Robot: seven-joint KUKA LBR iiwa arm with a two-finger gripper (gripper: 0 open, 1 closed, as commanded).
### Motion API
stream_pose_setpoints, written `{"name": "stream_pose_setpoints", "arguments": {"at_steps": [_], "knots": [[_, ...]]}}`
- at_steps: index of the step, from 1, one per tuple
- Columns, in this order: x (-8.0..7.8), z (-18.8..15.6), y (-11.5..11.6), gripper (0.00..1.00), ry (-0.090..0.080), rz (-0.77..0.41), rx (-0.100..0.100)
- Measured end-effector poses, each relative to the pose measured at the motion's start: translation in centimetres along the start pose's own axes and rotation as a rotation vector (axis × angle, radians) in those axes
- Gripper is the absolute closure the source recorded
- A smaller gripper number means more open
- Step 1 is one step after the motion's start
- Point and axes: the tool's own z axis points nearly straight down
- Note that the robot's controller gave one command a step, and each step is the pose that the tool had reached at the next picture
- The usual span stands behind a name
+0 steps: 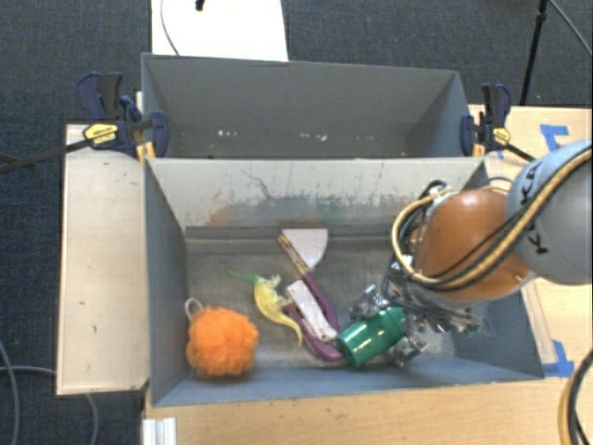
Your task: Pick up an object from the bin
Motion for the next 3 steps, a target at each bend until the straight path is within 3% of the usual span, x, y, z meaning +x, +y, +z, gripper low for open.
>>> {"name": "stream_pose_setpoints", "arguments": {"at_steps": [1, 3], "knots": [[-0.82, 1.13, -0.39, 1.00, -0.012, -0.011, 0.008], [-0.58, 0.78, -0.28, 1.00, -0.011, -0.011, 0.007]]}}
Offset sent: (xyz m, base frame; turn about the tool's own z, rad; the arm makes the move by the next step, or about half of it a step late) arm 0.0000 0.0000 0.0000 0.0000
